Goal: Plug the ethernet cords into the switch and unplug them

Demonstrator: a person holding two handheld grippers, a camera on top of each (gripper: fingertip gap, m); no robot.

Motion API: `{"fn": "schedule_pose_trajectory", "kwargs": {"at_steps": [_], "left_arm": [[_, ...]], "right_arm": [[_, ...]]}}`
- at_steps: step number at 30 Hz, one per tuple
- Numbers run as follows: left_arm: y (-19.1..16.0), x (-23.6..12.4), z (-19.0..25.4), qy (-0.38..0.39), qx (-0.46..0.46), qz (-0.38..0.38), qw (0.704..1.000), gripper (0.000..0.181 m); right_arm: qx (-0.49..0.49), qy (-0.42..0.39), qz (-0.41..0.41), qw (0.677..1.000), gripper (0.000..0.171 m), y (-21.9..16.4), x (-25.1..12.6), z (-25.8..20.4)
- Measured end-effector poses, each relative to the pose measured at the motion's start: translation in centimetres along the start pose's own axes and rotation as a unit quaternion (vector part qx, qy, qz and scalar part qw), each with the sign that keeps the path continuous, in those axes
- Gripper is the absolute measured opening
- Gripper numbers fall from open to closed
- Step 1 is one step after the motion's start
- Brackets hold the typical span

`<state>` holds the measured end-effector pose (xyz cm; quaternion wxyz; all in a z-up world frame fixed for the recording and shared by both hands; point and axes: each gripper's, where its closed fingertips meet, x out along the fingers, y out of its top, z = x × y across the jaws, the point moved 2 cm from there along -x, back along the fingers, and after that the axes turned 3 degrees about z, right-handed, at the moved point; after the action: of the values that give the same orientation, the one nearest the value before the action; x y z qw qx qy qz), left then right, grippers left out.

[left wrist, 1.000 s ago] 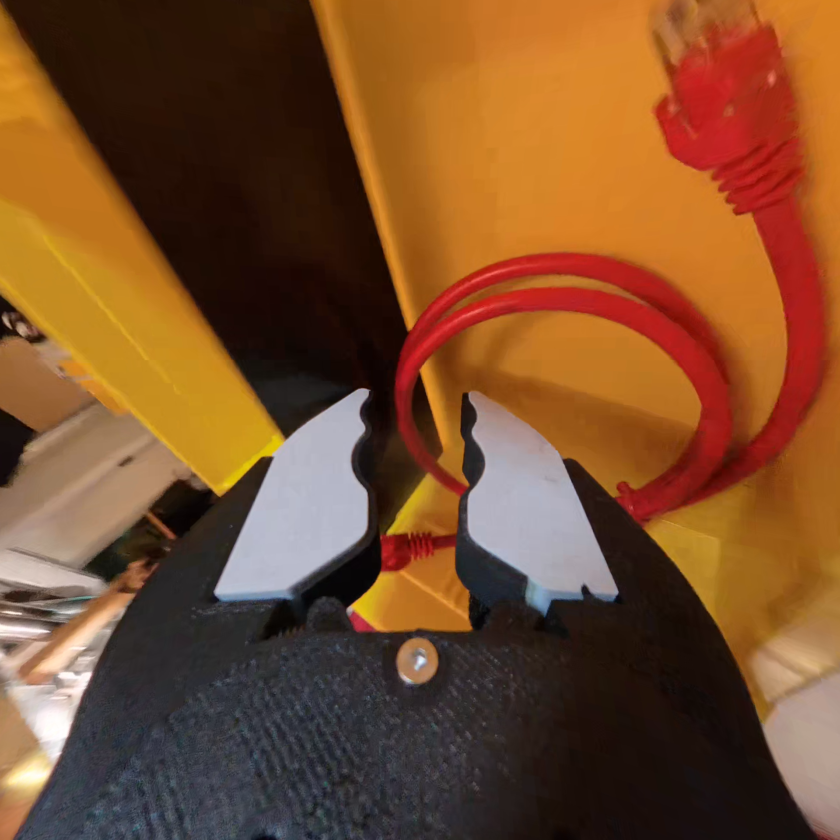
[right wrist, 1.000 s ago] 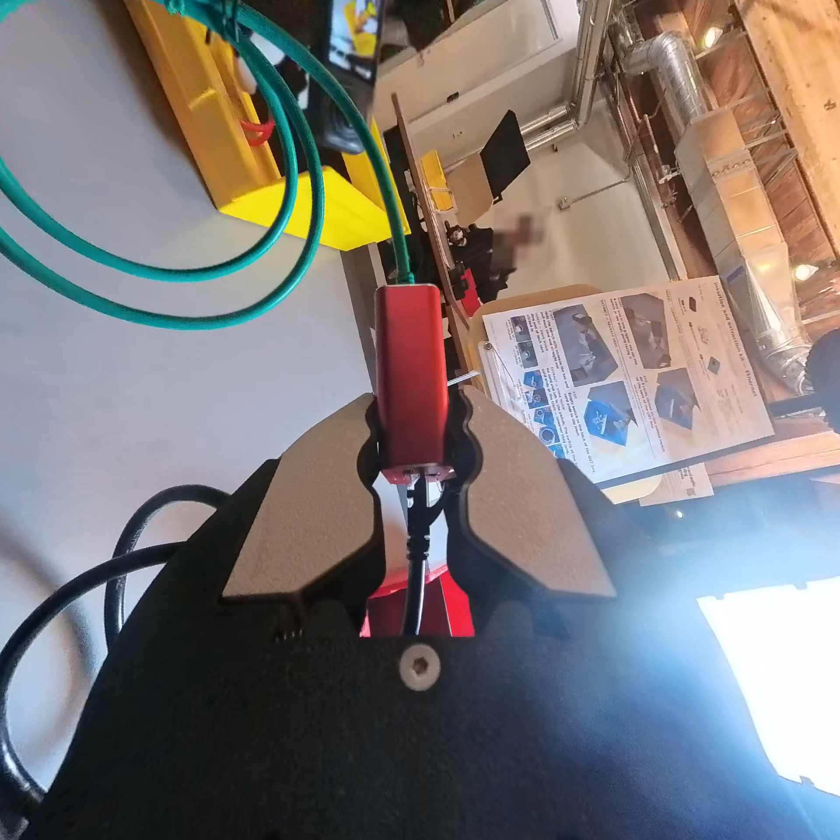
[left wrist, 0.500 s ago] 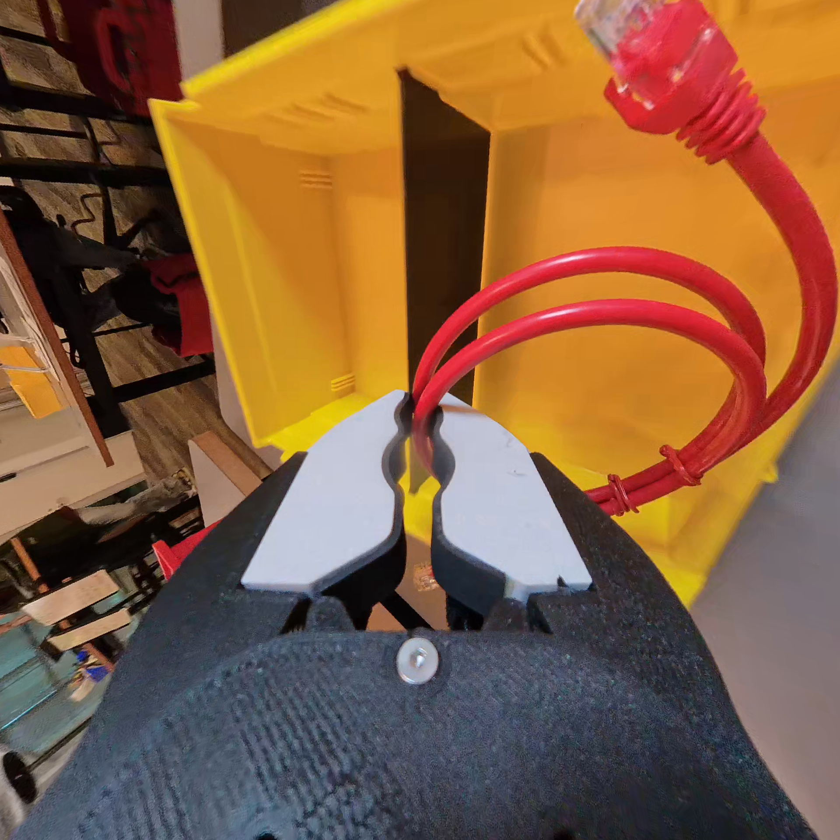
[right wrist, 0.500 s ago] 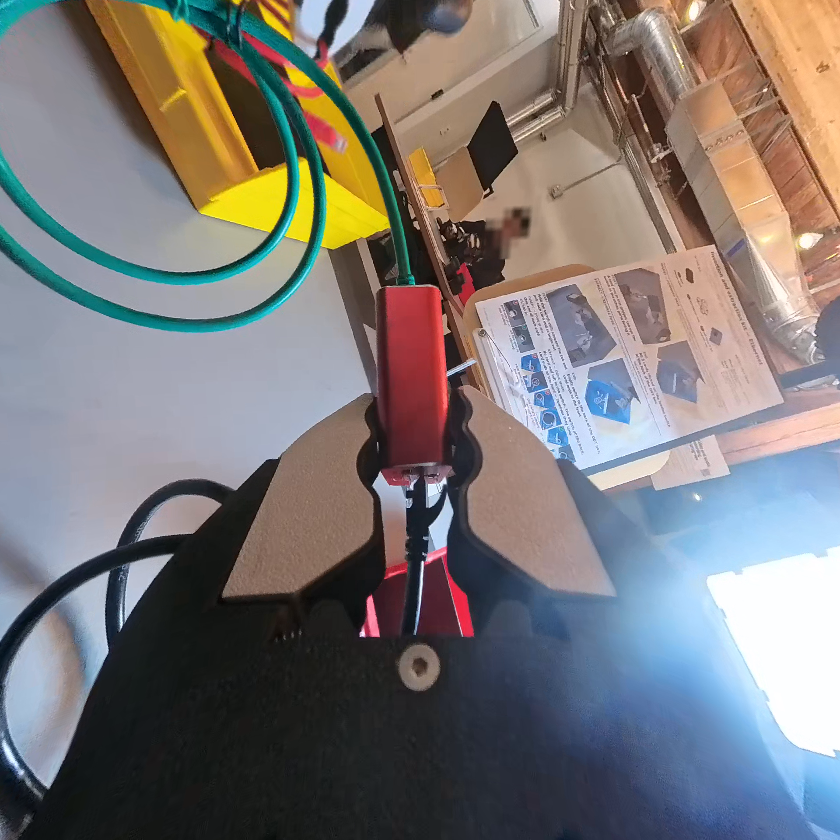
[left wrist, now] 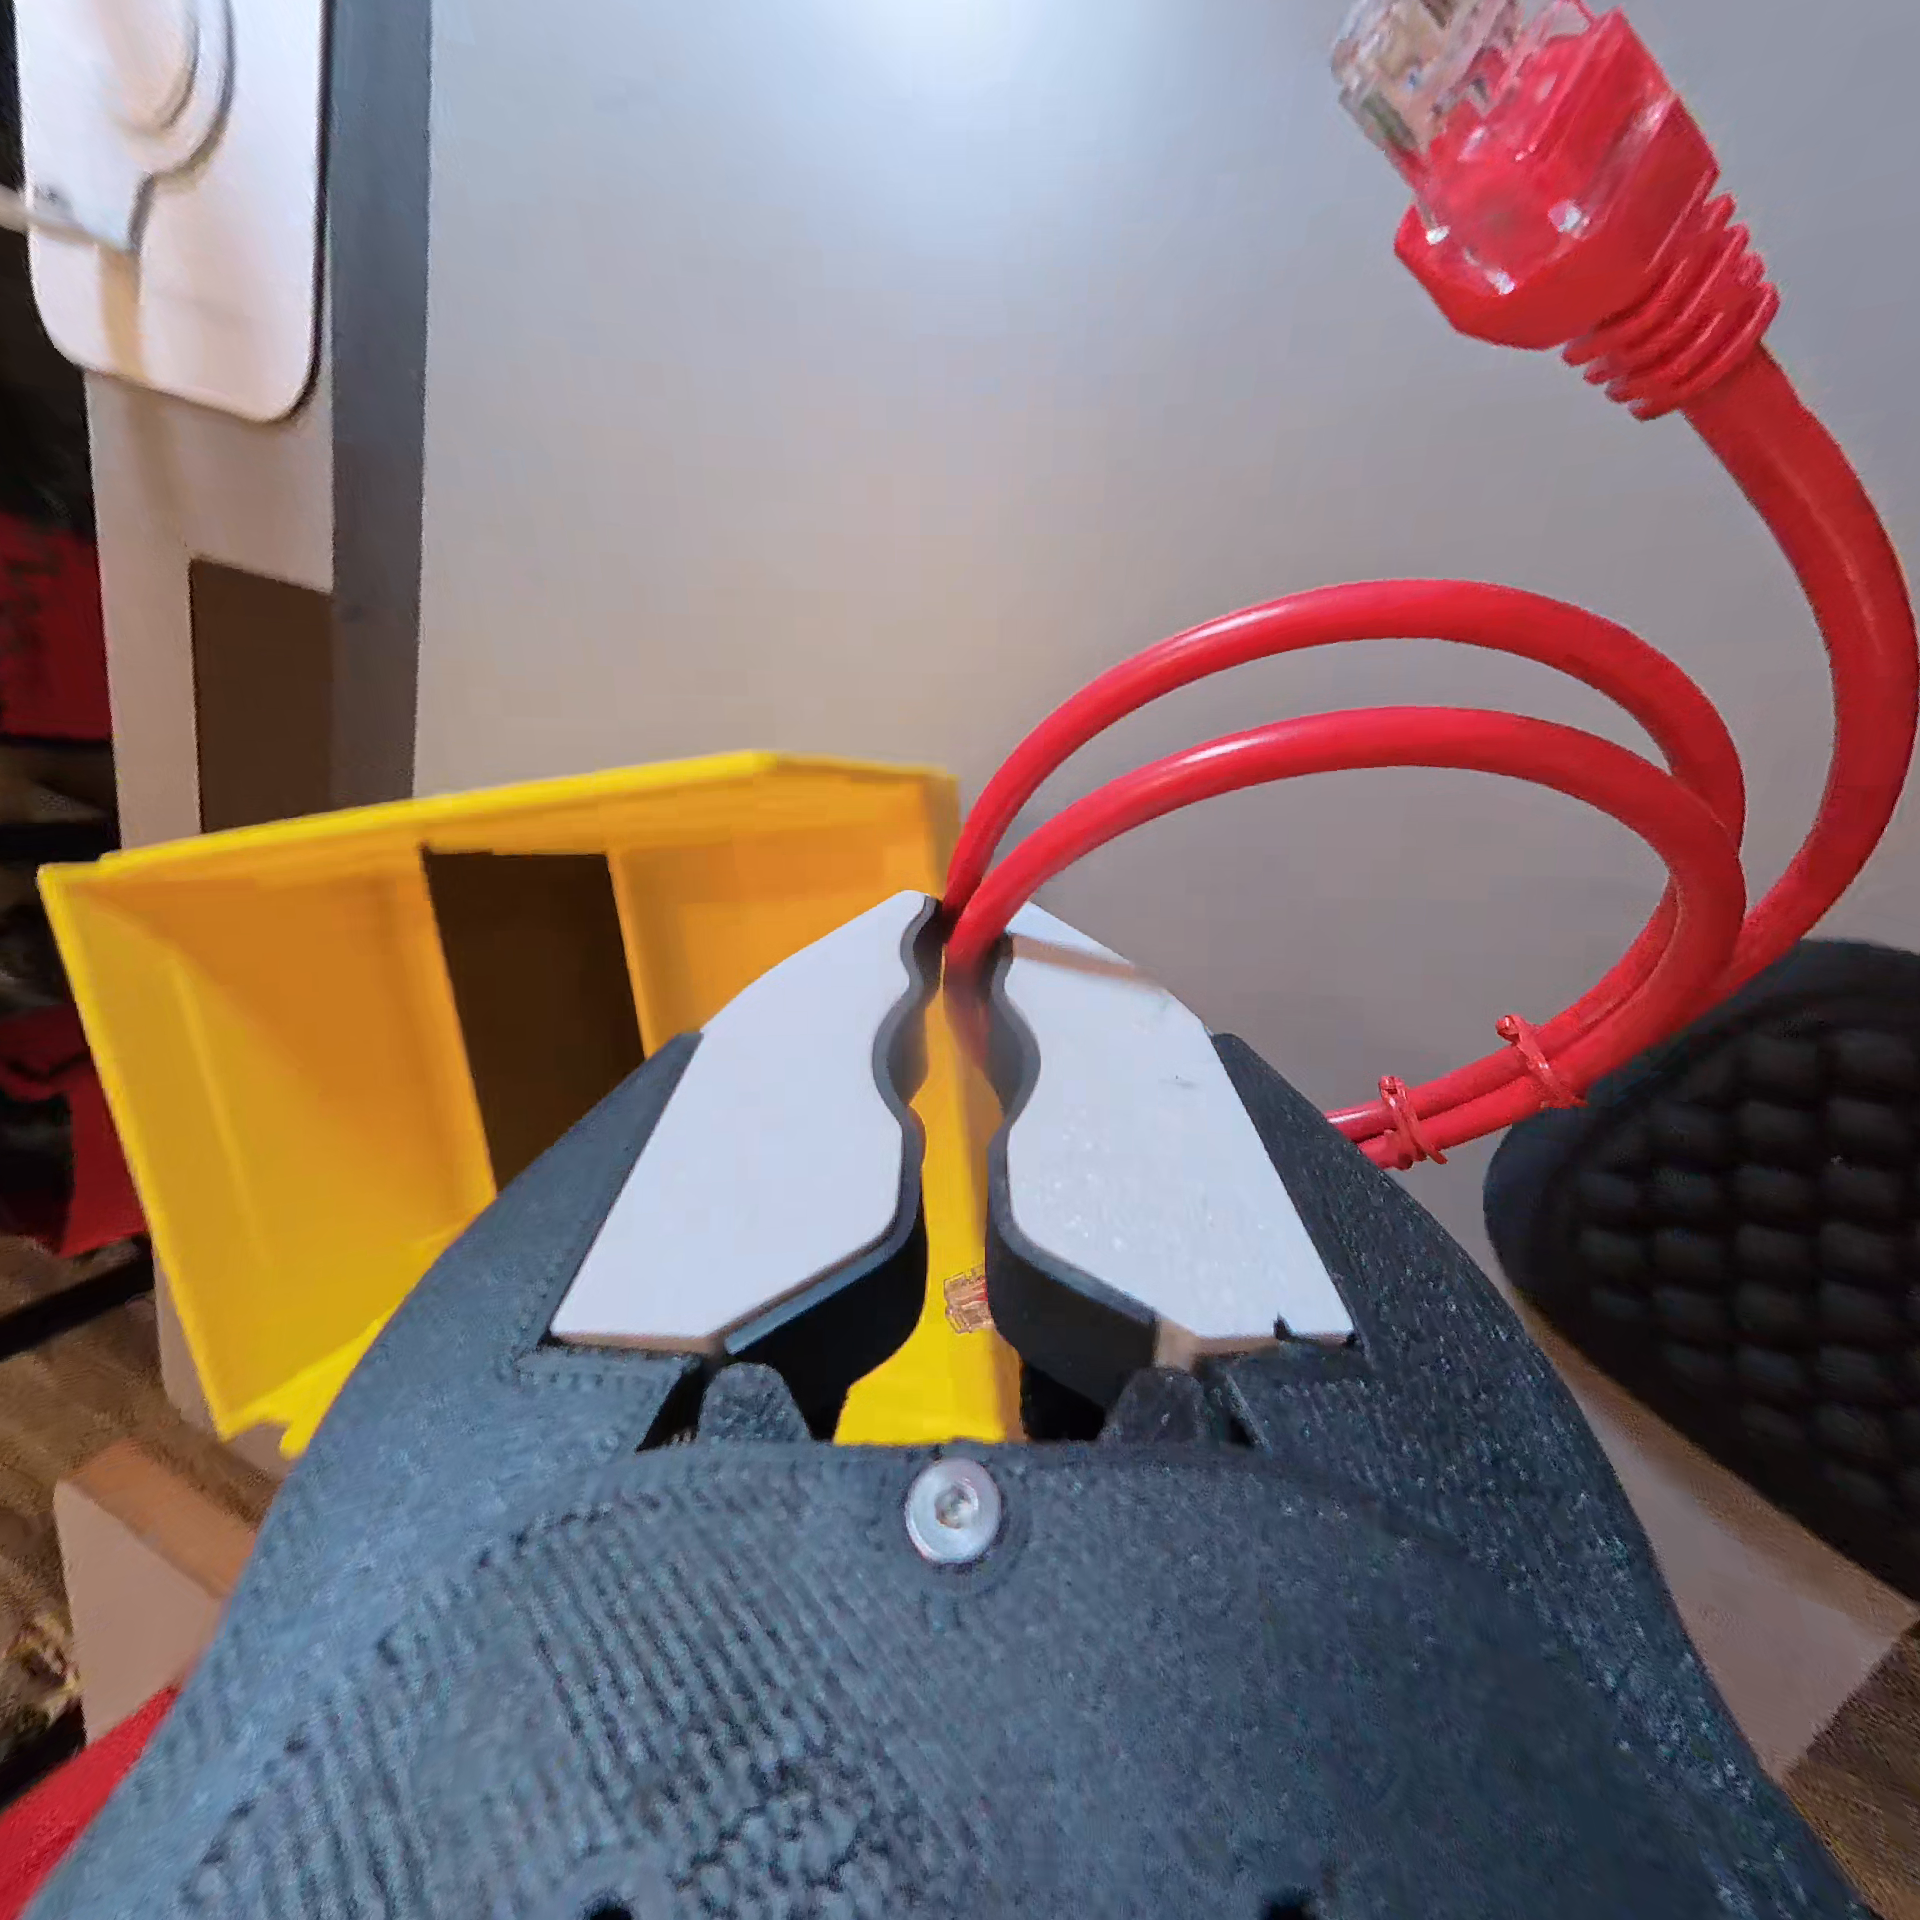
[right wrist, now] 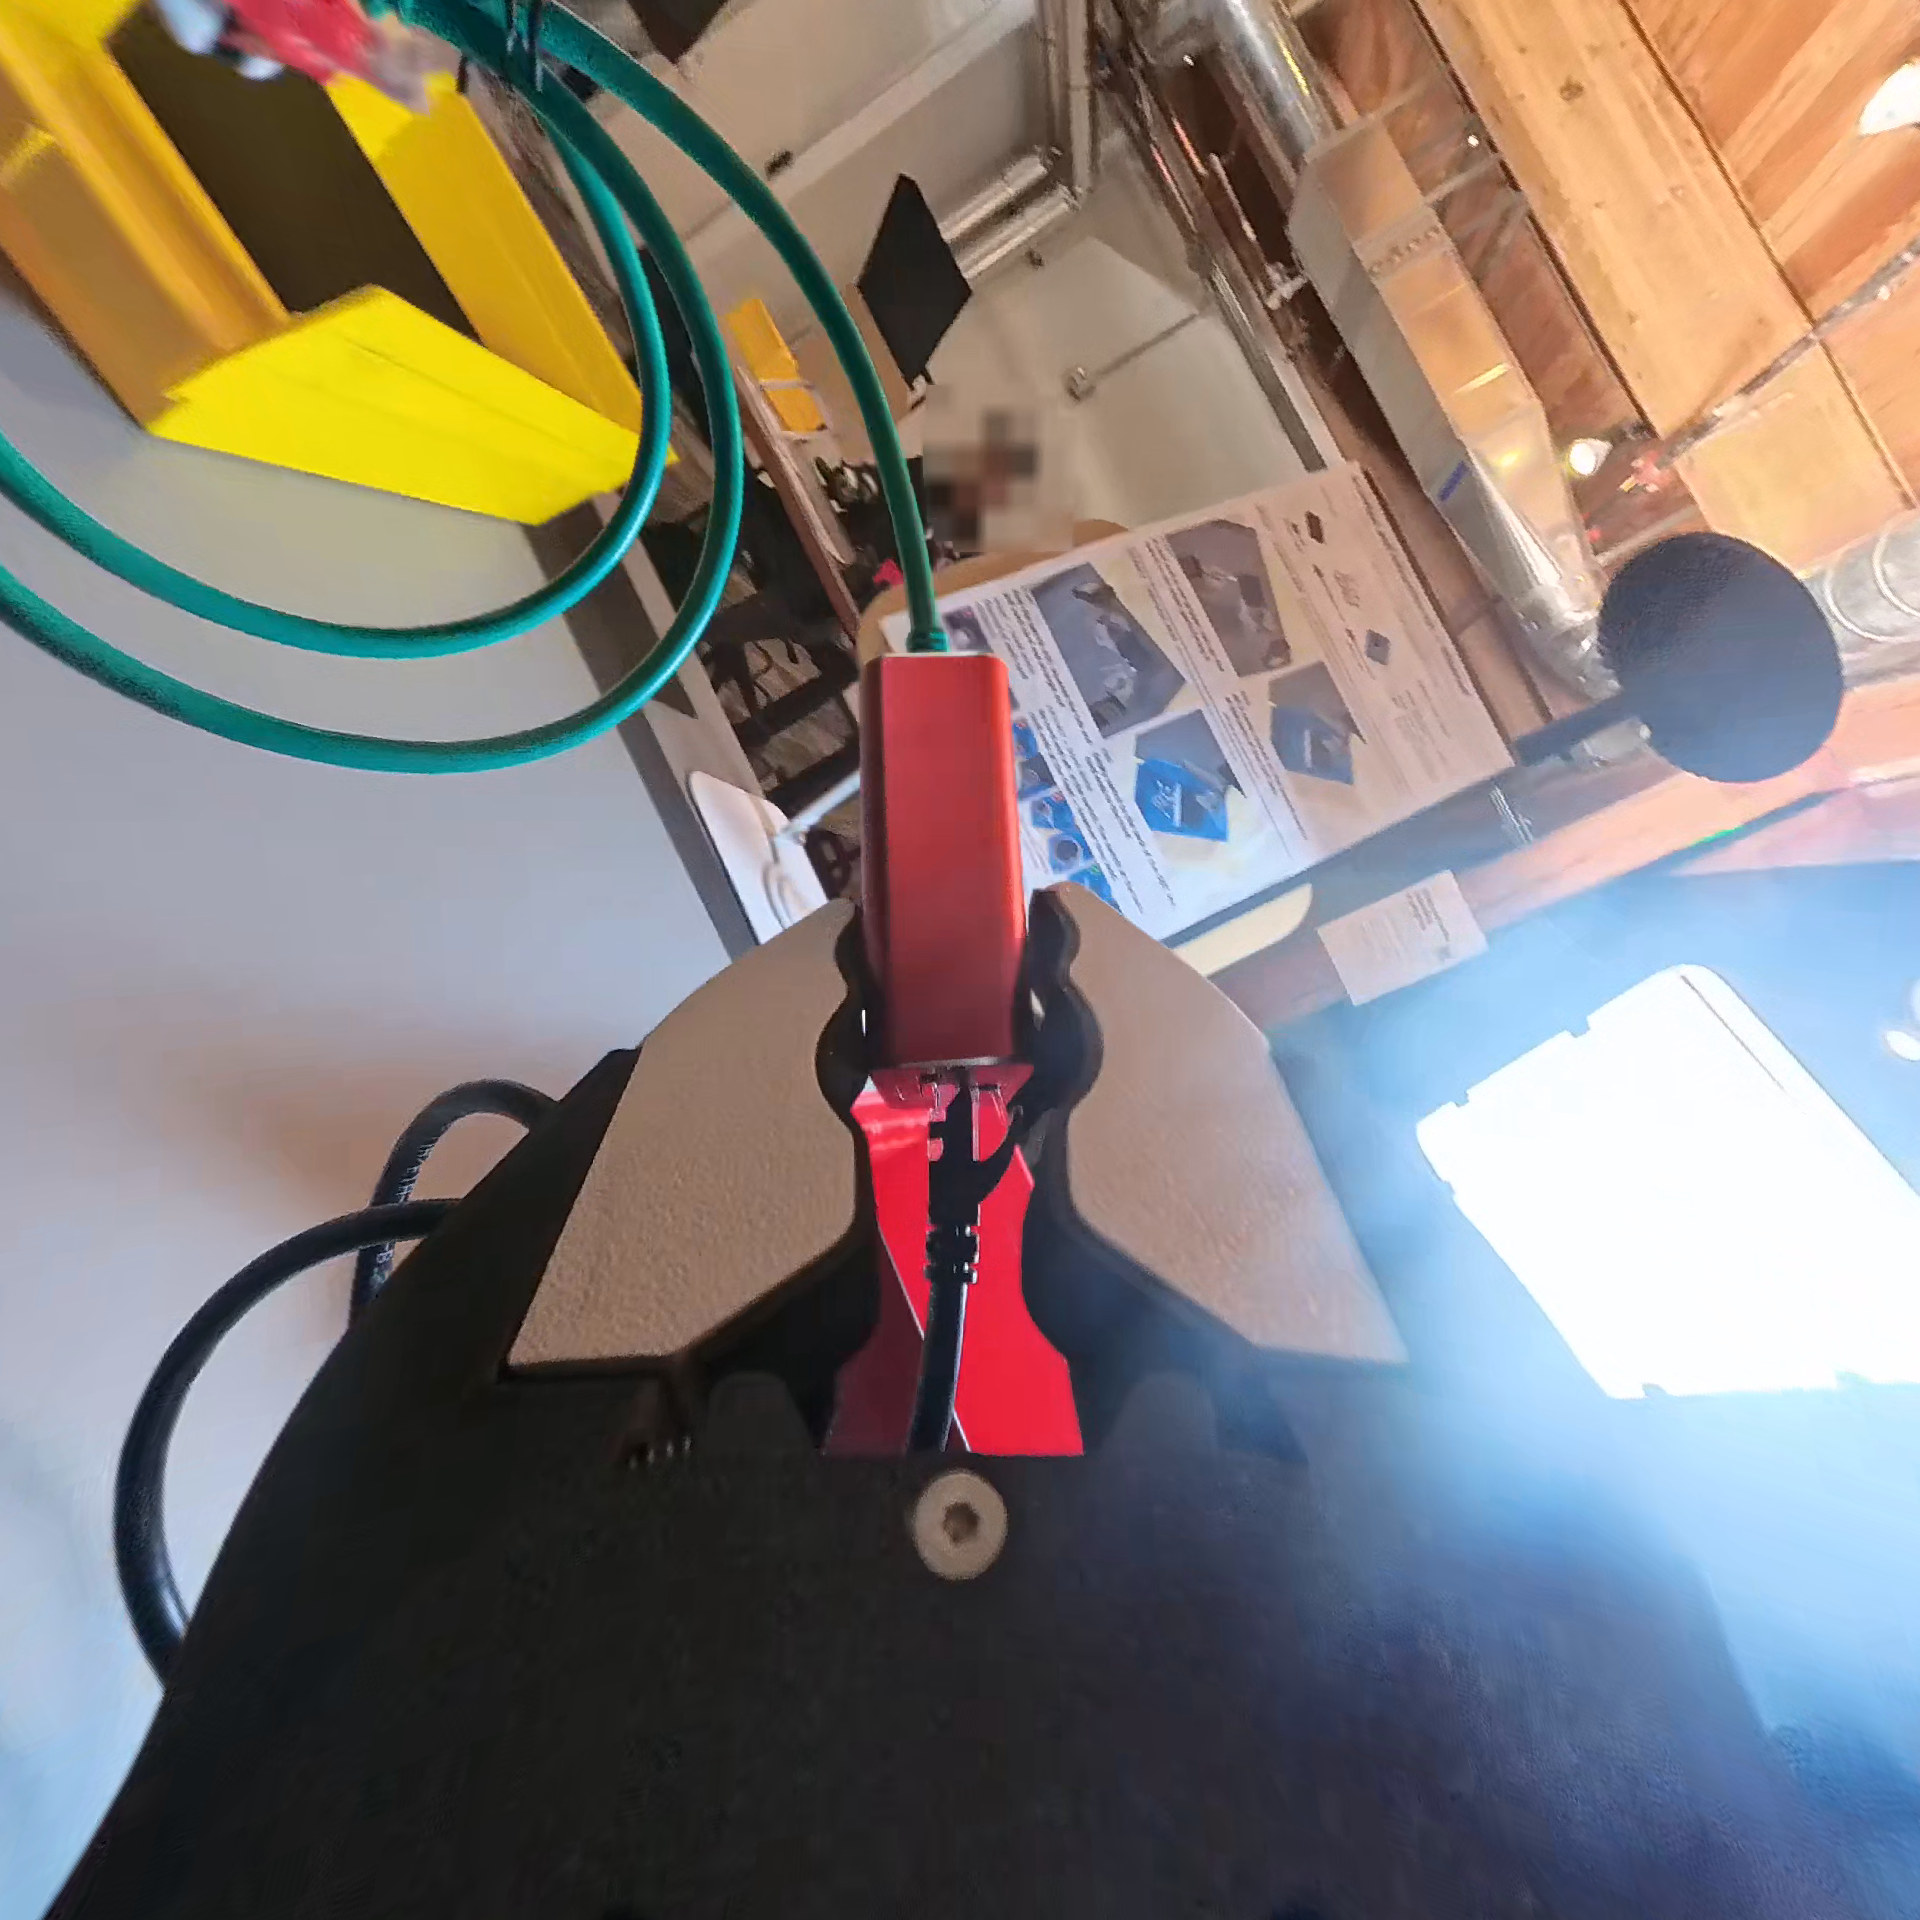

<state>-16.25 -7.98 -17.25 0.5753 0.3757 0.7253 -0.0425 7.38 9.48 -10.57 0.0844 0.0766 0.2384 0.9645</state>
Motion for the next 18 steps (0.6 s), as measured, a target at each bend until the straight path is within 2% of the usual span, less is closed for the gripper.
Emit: {"fn": "schedule_pose_trajectory", "kwargs": {"at_steps": [6, 11, 14, 18], "left_arm": [[4.6, 2.3, 1.5, 0.021, -0.013, 0.104, 0.994, 0.006], [6.6, 4.1, 1.6, 0.020, -0.060, 0.155, 0.986, 0.006], [6.6, 5.8, 3.1, -0.049, -0.073, 0.142, 0.986, 0.006], [6.1, 7.5, 7.0, -0.159, 0.051, 0.124, 0.978, 0.007]], "right_arm": [[0.036, -0.048, -0.032, 0.998, 0.028, -2.5, -1.4, 2.2], [0.046, -0.059, -0.043, 0.996, 0.029, -3.3, -1.8, 2.6], [0.048, -0.061, -0.043, 0.996, 0.029, -3.4, -1.8, 2.6], [0.052, -0.065, -0.042, 0.996, 0.029, -3.5, -1.7, 2.7]]}}
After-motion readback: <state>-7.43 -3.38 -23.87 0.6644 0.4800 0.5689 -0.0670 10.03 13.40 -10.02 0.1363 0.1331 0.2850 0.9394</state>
